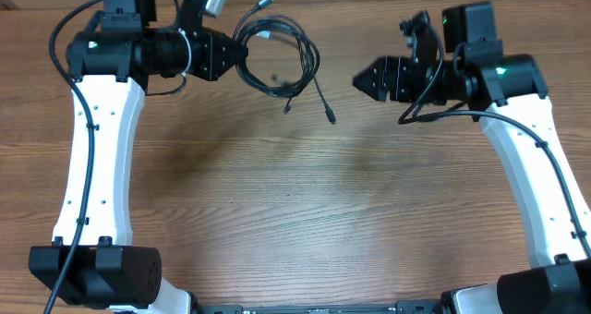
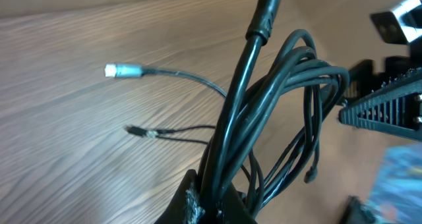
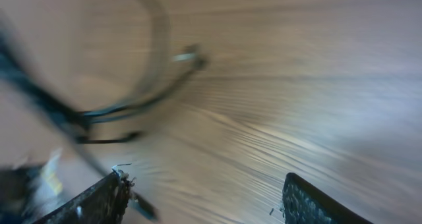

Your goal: Untangle cables

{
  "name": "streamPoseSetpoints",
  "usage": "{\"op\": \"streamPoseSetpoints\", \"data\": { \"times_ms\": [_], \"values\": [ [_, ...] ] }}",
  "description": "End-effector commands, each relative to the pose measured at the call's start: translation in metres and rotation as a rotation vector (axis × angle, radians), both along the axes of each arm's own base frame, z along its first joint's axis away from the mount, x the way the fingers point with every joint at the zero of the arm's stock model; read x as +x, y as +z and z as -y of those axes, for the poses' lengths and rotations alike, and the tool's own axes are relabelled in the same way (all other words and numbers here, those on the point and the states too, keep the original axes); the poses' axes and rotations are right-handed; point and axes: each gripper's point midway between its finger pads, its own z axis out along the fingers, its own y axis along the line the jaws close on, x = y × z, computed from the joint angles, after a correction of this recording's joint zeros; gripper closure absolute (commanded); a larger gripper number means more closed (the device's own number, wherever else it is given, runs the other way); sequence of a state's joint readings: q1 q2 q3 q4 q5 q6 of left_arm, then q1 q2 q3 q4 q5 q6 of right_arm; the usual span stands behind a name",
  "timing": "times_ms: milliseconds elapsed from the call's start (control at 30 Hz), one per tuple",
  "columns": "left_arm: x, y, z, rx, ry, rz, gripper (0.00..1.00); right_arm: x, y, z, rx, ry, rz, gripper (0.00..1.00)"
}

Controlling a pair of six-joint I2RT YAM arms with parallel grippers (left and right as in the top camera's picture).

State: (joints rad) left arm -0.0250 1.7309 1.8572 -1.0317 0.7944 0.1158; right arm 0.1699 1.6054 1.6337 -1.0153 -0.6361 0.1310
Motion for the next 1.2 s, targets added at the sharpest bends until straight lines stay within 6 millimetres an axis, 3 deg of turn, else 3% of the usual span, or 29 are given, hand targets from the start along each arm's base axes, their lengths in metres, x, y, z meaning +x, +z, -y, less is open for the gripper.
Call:
{"op": "streamPoseSetpoints", "data": {
  "times_ms": [0,200,367,667,833,967,1167],
  "values": [
    [-0.014,0.025,0.020,-0.131,-0.094,0.003,0.96,-0.020,0.043,-0.038,0.146,0.183,0.091,0.29],
    [-0.006,0.004,0.005,-0.075,0.102,-0.159,0.96,0.000,0.018,-0.047,0.036,-0.045,-0.007,0.32],
    [-0.006,-0.016,-0.013,-0.007,0.257,-0.274,0.96,0.000,-0.001,-0.052,0.020,-0.060,-0.081,0.36],
    [-0.016,-0.021,-0.007,-0.028,0.289,-0.367,0.96,-0.004,-0.028,-0.071,0.040,0.005,-0.172,0.36],
    [-0.014,-0.024,-0.010,-0.011,0.317,-0.373,0.96,-0.013,-0.020,-0.092,0.160,0.117,-0.208,0.40],
    [-0.011,-0.028,-0.017,-0.006,0.397,-0.410,0.96,-0.019,-0.022,-0.092,0.163,0.120,-0.246,0.51],
    [-0.009,-0.030,-0.022,-0.031,0.488,-0.466,0.96,-0.022,-0.027,-0.089,0.148,0.100,-0.277,0.58]
  ]
}}
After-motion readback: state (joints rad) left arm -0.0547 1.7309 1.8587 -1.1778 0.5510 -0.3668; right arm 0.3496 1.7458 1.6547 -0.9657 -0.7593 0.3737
